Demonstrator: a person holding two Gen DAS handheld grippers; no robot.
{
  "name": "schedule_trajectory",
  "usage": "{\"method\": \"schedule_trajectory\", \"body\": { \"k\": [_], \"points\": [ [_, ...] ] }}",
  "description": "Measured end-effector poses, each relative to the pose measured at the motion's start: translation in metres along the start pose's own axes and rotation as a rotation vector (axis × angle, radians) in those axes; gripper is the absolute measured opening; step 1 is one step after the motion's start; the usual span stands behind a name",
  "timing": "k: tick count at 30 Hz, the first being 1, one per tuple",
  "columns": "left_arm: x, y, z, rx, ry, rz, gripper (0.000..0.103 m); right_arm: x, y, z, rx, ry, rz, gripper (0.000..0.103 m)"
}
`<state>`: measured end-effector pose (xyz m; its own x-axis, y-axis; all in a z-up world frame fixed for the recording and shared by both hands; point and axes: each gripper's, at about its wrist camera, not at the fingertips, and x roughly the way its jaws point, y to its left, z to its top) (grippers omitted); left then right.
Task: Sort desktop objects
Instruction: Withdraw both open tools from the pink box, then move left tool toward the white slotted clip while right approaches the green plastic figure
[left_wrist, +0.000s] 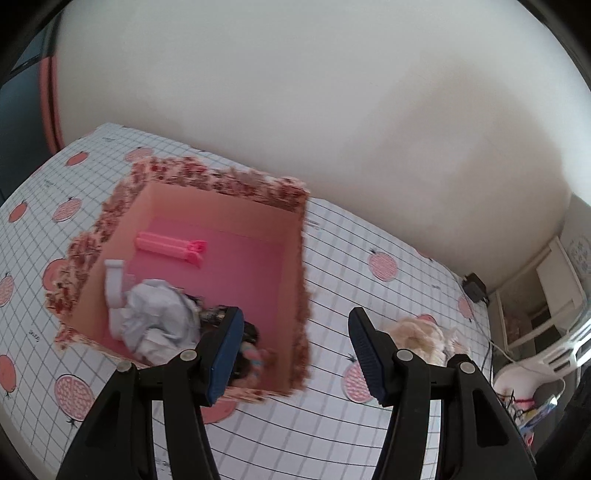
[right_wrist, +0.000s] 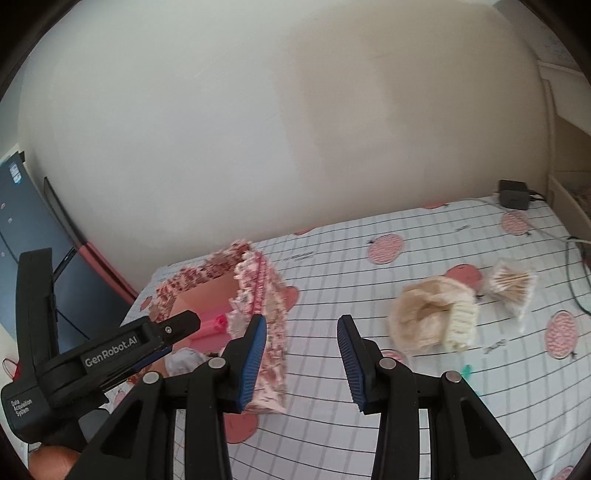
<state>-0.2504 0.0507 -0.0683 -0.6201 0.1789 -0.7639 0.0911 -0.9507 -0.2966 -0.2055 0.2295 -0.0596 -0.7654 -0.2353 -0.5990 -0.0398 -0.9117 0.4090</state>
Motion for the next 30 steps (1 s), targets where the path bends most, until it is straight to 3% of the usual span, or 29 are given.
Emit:
{"method": "schedule_trajectory", "body": {
  "k": [12,23,25,30],
  "points": [
    [0.008,-0.048,-0.014,0.076,0.013,-0.028,0.061,-0.030,-0.051,0.010,0.073,-0.035,-0.058,0.043],
    [0.018,-0.085,-0.029,0.149,0.029,-0.045,0.070,-0.047,-0.082,0.012,0.104,-0.045,-0.127,0.043],
    [0.020,-0.089,-0.032,0.157,0.034,-0.046,0.071,-0.049,-0.088,0.012,0.116,-0.042,-0.139,0.051],
    [0.026,-0.096,-0.036,0.175,0.043,-0.041,0.073,-0.046,-0.098,0.012,0.134,-0.035,-0.153,0.052]
  ]
}}
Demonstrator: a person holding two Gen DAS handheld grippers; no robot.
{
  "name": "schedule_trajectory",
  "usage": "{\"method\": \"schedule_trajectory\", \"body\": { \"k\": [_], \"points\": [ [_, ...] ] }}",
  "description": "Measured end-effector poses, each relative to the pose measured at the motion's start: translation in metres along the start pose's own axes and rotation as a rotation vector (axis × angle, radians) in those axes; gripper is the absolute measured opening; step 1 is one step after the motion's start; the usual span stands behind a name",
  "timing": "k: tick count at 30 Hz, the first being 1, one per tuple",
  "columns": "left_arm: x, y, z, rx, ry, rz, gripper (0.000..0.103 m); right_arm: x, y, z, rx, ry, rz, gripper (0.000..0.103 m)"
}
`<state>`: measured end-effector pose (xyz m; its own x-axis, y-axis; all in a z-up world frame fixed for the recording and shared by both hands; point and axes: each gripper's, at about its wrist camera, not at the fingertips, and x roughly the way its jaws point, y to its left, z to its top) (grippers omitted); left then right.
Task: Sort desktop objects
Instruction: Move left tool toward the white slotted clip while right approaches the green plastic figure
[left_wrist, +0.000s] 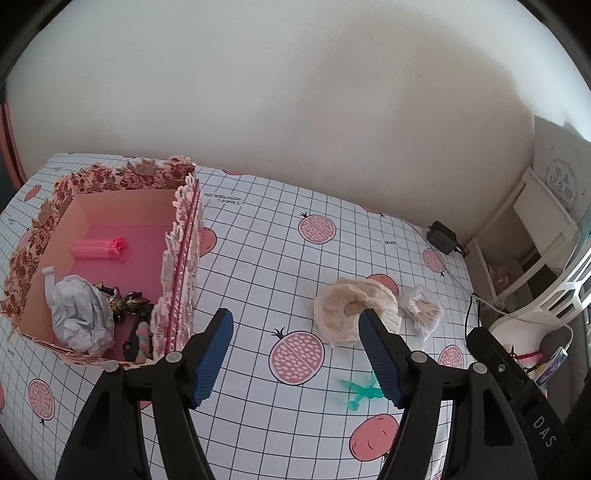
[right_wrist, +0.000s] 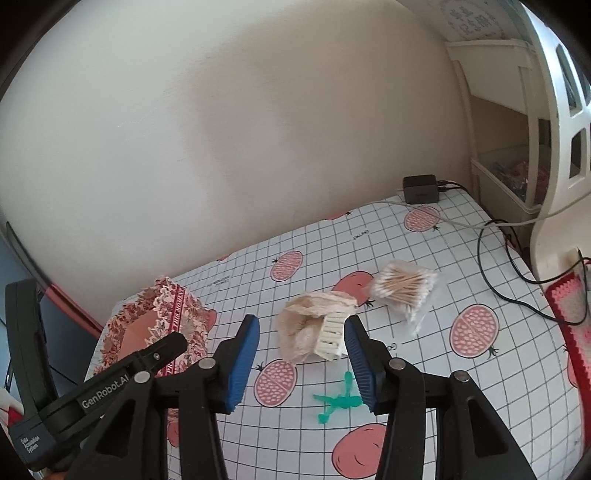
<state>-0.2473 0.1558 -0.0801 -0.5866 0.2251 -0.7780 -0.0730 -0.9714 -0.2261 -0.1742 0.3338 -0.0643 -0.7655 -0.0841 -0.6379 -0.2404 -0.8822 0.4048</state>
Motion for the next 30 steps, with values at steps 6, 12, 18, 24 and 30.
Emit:
{"method": "schedule_trajectory", "body": {
  "k": [6,12,18,24,30],
  "points": [
    [0.006,-0.005,-0.003,0.010,0.006,0.006,0.076,0.003,-0.009,-0.001,-0.002,0.014,-0.039,0.062],
    [0.023,-0.007,-0.009,0.019,0.046,0.024,0.077,0.016,-0.024,-0.008,0.017,0.070,-0.074,0.065],
    [0.043,-0.008,-0.016,0.021,0.089,0.023,0.077,0.032,-0.034,-0.017,0.014,0.134,-0.112,0.065],
    [0.061,-0.006,-0.023,0.003,0.148,0.036,0.077,0.059,-0.035,-0.031,-0.018,0.254,-0.163,0.068],
    [0.075,0.002,-0.032,-0.017,0.208,0.068,0.077,0.079,-0.034,-0.045,-0.055,0.347,-0.184,0.070]
  ]
}}
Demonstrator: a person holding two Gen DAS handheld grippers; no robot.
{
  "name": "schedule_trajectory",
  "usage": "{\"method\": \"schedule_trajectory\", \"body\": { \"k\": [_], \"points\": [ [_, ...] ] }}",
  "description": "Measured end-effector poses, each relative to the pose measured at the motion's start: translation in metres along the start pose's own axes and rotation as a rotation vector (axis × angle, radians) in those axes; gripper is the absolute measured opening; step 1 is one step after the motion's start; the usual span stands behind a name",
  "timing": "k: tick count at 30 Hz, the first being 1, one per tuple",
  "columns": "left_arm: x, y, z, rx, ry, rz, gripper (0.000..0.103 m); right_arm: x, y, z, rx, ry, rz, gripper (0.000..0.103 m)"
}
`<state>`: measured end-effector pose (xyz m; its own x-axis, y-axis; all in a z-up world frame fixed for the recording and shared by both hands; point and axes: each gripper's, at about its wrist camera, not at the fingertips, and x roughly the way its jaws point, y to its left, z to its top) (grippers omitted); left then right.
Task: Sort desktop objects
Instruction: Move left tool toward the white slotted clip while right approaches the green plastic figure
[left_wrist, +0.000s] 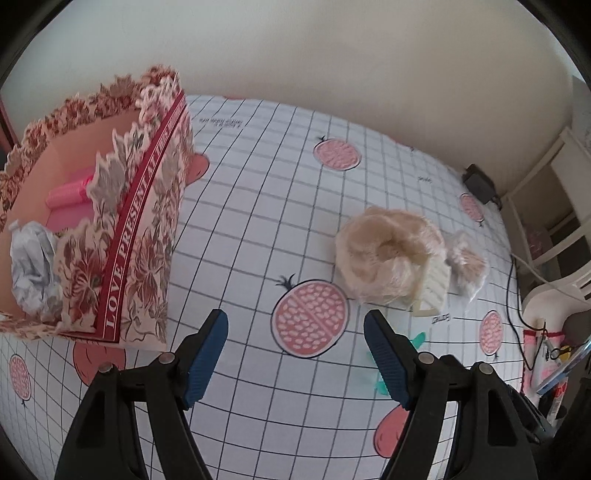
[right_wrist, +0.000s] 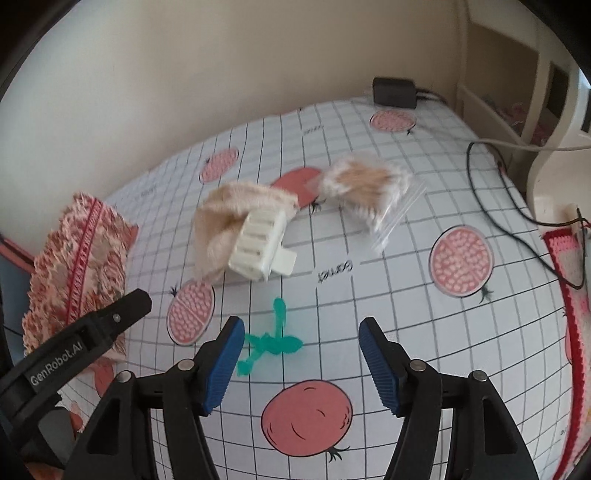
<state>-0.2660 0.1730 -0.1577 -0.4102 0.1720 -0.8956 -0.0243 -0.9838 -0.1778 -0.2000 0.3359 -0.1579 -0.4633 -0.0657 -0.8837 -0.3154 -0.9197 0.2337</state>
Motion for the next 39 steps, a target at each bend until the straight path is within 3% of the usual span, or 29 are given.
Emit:
{"method": "schedule_trajectory", "body": {
  "k": [16,34,39],
  "points": [
    [0.028,0.020,-0.005,-0.039,0.077,0.016,0.077,0.031,0.016,-0.013,-0.073,0.120,-0.030,0.074],
    [0.035,0.031,-0.006,-0.065,0.111,0.004,0.077,0.041,0.041,-0.020,-0.206,0.105,-0.174,0.078],
    [0.035,0.033,-0.006,-0.073,0.114,0.001,0.077,0.042,0.043,-0.020,-0.196,0.091,-0.179,0.078]
  ]
}}
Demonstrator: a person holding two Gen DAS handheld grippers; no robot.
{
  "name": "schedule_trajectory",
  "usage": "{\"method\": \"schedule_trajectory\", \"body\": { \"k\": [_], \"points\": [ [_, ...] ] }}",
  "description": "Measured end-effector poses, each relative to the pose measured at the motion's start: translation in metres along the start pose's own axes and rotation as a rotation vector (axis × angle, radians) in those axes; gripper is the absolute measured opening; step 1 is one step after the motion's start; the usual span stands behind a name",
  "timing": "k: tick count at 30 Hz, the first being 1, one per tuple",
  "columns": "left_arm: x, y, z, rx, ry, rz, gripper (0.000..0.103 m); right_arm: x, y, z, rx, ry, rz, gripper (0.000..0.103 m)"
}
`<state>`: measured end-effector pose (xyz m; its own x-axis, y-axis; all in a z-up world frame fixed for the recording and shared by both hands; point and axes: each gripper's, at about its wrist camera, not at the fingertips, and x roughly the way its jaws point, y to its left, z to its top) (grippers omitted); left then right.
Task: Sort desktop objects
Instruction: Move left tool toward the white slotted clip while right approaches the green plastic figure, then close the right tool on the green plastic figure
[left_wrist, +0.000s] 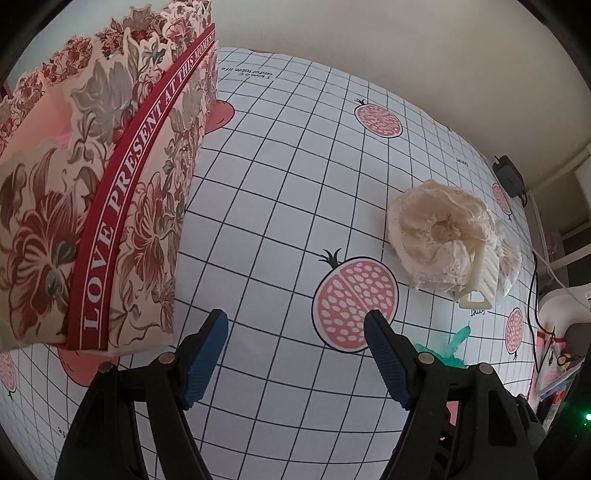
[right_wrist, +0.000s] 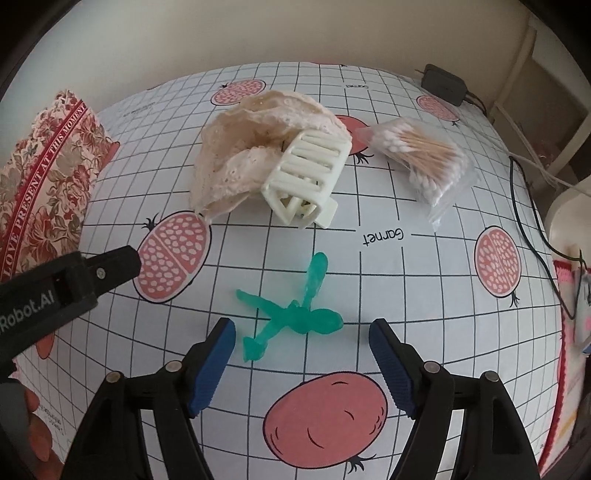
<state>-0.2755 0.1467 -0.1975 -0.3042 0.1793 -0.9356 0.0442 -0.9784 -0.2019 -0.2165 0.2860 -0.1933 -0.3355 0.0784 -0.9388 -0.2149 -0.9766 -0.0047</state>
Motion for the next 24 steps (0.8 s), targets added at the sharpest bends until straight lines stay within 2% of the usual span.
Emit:
{"method": "schedule_trajectory", "body": {
  "k": [5,7,18,22,24],
  "points": [
    [-0.001,0.004,0.001,-0.008,-0.001,-0.003,0.077,0.003,0.004,0.003,0.005,-0.003,-0.006,0.075],
    [-0.001,0.004,0.002,-0.008,-0.001,-0.005,0.077,0.003,0.003,0.004,0.011,-0.009,-0.007,0.065],
    [0.000,-0.004,0.000,0.013,-0.001,-0.003,0.077,-0.002,-0.013,0.006,0.037,-0.021,-0.008,0.039],
    [0.001,-0.005,0.001,0.020,-0.001,0.000,0.077,-0.001,-0.020,0.008,0.055,-0.025,-0.008,0.020],
    [0.001,-0.006,0.002,0.023,-0.004,0.000,0.077,-0.001,-0.023,0.007,0.064,-0.026,-0.005,0.014]
  ]
}}
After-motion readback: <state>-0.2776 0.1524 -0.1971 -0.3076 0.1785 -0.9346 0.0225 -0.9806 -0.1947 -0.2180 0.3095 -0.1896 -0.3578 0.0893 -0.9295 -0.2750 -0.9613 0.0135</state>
